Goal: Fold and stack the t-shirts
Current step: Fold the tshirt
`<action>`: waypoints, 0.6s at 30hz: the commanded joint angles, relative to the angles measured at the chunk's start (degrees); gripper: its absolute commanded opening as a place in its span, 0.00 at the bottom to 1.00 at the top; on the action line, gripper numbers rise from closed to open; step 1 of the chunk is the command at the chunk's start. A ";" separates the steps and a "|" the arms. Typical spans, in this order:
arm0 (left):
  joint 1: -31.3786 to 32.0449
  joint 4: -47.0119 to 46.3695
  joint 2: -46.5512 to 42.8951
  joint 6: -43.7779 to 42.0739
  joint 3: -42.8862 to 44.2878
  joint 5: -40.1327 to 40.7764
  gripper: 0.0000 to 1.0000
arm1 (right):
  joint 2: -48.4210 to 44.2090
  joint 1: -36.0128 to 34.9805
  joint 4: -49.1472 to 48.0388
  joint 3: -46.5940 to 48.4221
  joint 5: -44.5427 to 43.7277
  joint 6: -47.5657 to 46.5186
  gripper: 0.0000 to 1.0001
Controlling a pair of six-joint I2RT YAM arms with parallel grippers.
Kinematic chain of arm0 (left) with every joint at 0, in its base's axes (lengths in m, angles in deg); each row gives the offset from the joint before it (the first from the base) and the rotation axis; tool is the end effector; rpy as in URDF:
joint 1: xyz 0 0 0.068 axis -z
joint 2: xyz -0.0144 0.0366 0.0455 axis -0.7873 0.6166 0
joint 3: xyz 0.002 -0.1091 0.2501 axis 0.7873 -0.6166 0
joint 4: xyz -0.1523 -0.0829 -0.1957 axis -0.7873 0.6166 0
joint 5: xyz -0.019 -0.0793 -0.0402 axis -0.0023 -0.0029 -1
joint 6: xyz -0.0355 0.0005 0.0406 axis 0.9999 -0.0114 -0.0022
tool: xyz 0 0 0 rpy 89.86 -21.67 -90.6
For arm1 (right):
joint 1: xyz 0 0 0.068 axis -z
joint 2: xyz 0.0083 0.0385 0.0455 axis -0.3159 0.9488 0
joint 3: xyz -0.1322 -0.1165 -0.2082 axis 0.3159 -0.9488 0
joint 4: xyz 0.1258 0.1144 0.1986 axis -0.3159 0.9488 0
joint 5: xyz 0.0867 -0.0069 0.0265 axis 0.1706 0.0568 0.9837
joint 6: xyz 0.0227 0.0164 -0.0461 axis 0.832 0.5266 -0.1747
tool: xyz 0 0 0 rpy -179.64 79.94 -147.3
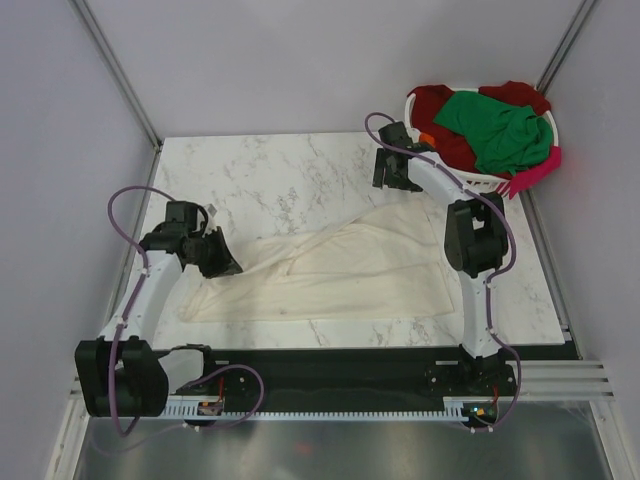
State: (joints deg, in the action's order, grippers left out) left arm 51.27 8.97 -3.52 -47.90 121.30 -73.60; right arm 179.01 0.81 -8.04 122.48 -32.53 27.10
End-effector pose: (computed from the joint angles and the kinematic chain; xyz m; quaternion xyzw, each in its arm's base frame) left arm 0.2181 -0.0104 0.2423 -0.1371 0.9497 -0.2129 0.1841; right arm 0.4664 0.1359 0.2121 0.1015 0.9459 -0.0517 0.3039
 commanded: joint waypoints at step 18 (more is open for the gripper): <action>-8.12 8.37 -11.96 2.87 3.03 10.56 0.02 | 7.19 2.14 -2.17 -2.84 -1.03 -1.62 0.86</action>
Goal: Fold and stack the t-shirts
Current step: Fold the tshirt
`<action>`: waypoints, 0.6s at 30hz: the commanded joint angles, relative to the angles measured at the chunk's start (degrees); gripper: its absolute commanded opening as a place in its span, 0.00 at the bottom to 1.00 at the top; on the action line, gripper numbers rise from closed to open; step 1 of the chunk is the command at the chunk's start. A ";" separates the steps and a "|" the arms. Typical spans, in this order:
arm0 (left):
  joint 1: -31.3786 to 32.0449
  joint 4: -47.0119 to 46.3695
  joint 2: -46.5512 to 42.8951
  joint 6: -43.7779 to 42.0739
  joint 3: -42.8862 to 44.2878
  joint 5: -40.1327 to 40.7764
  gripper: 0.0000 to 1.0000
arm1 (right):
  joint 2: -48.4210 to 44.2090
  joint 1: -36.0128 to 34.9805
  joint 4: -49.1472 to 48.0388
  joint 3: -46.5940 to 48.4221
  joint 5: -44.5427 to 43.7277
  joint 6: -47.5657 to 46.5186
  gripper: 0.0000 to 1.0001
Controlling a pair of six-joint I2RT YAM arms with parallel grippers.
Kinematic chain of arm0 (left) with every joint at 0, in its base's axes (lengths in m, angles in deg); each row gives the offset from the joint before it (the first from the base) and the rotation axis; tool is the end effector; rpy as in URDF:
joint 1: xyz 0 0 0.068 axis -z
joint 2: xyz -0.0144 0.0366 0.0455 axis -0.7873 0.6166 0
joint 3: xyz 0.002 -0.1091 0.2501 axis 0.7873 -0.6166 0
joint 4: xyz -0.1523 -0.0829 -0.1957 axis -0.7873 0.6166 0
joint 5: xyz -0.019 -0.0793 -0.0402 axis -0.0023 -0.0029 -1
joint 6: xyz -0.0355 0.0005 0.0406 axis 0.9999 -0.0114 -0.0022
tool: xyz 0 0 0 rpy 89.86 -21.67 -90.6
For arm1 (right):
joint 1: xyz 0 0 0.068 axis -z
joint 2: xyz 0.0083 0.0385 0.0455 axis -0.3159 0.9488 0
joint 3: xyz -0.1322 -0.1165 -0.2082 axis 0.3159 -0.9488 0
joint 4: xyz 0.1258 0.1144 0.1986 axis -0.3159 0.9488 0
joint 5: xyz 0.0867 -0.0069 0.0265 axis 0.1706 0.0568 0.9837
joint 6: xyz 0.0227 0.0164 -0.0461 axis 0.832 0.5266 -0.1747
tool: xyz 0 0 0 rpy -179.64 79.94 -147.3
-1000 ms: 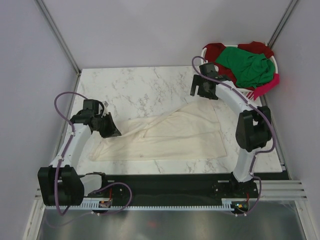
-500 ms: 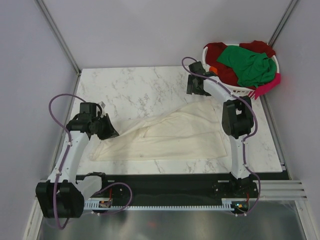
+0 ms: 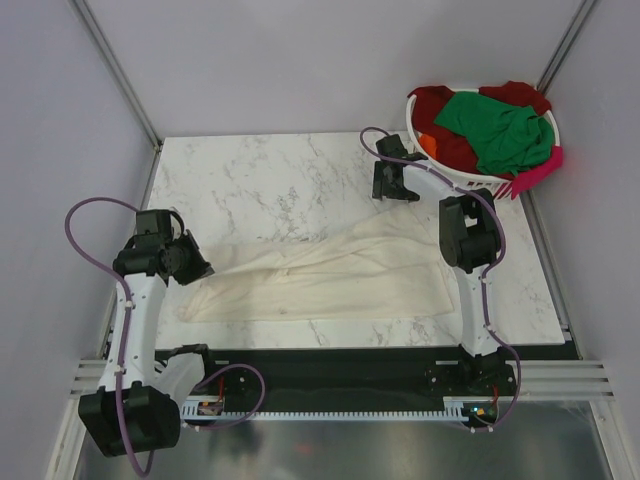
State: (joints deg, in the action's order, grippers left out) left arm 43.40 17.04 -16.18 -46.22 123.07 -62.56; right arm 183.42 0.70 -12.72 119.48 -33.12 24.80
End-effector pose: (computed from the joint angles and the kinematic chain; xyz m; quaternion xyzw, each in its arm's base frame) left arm 0.1740 0.0198 0.2820 -0.2313 0.9296 -0.1158 0.2626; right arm 0.4725 0.1385 0.1646 0.0792 0.9531 -0.0709 0.2833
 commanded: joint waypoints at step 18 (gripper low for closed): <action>-0.25 -0.40 0.96 1.36 0.28 -2.24 0.02 | -6.63 2.33 -1.09 -14.61 -3.96 3.05 0.71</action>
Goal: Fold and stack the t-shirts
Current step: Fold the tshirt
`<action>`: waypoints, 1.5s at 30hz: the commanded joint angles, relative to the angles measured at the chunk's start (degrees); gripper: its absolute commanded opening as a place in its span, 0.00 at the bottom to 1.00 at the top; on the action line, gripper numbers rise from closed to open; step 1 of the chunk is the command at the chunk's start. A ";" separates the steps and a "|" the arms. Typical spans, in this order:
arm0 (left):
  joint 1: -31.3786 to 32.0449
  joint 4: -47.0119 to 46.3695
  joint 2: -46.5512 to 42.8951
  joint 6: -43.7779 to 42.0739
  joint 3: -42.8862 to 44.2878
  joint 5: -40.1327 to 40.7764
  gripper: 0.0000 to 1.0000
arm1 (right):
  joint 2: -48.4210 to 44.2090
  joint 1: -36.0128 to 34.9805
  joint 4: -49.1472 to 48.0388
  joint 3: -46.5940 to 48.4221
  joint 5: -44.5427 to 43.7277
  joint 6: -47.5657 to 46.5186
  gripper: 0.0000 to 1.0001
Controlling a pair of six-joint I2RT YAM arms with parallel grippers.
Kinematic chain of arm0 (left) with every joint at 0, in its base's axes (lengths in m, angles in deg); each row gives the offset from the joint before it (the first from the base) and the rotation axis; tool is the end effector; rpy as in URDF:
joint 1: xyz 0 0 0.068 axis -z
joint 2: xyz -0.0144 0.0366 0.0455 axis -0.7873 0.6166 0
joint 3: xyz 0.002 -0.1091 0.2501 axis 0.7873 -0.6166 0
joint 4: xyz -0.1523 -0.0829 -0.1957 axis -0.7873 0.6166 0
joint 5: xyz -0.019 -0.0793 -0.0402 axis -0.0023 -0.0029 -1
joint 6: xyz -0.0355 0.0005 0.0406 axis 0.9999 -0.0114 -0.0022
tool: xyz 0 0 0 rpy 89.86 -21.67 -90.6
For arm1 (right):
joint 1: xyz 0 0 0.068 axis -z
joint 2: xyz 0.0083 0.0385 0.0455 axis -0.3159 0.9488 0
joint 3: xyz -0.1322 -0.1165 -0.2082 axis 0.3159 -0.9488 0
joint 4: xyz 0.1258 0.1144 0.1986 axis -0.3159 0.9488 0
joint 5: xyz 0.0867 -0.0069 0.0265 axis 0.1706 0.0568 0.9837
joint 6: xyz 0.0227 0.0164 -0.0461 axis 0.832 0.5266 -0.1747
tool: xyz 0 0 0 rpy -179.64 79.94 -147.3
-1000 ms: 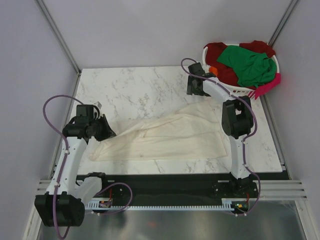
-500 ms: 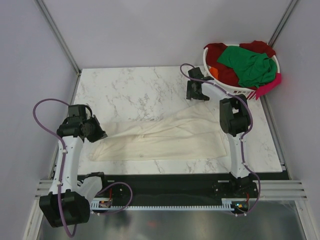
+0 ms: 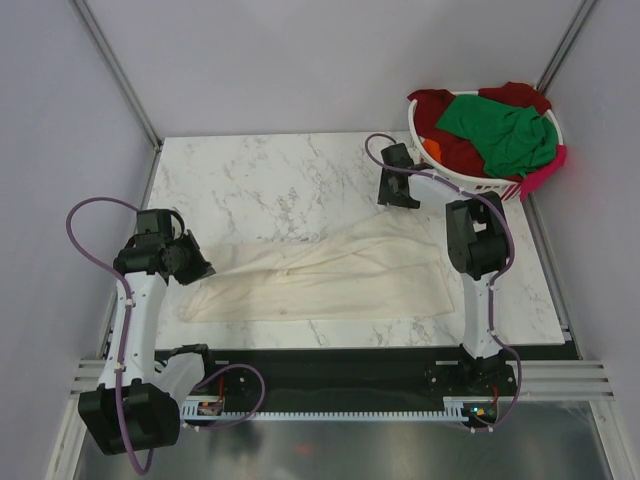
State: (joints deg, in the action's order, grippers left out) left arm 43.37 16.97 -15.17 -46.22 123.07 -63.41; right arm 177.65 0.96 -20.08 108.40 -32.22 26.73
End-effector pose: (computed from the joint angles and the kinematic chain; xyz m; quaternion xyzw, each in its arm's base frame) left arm 0.1771 0.0198 0.2793 -0.2307 0.9314 -0.1220 0.2538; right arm 0.4508 0.1299 0.1602 0.0981 0.9481 -0.0529 0.2976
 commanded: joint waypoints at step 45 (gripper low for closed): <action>3.54 -8.51 36.85 -5.23 41.32 -13.43 0.02 | -15.27 4.71 11.02 9.39 -3.20 -0.80 0.00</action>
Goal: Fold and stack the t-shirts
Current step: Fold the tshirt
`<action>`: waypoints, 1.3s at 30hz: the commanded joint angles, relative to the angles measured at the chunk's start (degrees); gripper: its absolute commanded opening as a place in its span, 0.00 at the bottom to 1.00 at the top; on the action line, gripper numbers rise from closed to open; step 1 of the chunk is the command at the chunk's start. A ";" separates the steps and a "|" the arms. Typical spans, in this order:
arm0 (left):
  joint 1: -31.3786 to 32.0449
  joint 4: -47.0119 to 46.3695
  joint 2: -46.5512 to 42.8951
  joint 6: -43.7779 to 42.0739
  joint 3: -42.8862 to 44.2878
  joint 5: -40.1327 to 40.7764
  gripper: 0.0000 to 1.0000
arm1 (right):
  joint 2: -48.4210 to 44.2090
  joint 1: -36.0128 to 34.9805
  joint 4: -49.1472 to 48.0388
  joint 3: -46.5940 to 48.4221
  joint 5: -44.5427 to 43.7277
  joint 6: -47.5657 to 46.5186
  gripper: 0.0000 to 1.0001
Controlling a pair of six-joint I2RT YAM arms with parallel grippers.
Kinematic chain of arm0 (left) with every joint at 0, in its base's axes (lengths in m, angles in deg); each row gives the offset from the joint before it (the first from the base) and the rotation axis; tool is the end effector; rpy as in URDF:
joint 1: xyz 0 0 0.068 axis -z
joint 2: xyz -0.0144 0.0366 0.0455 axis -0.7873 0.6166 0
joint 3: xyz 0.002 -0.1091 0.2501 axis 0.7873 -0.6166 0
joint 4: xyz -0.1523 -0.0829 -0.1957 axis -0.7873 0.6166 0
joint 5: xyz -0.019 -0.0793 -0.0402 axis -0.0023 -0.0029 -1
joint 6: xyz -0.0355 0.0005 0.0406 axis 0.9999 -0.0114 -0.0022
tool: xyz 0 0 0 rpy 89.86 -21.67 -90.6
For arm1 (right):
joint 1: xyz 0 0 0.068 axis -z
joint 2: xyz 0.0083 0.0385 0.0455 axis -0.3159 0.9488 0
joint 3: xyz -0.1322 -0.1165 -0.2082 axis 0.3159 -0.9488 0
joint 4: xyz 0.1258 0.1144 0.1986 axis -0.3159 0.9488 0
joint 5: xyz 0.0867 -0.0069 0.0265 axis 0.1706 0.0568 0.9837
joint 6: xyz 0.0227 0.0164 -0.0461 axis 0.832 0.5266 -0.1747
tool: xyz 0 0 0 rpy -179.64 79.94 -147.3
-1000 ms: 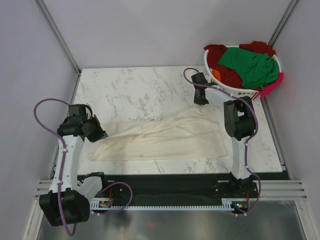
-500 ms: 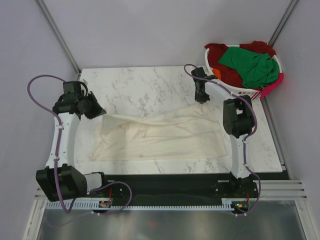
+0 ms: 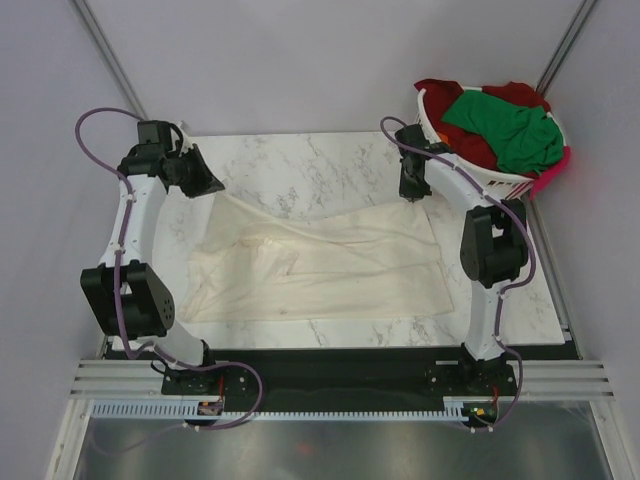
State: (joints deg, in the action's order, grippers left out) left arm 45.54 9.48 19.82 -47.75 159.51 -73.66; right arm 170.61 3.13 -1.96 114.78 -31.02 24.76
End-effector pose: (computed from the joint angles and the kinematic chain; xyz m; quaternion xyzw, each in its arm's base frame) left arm 0.3413 0.0252 0.3416 -0.1560 0.9127 -0.2125 0.3121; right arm 0.4317 0.1070 0.2310 0.0918 0.9599 -0.0681 0.2560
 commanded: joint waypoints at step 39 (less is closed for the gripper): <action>1.73 6.63 -26.68 -4.67 -19.89 2.88 0.03 | -39.08 3.25 -9.56 -37.40 2.47 3.00 0.00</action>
State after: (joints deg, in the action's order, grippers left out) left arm 47.20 13.85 -3.44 -50.85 140.95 -72.53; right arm 135.16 6.19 -11.08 80.66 -28.11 26.35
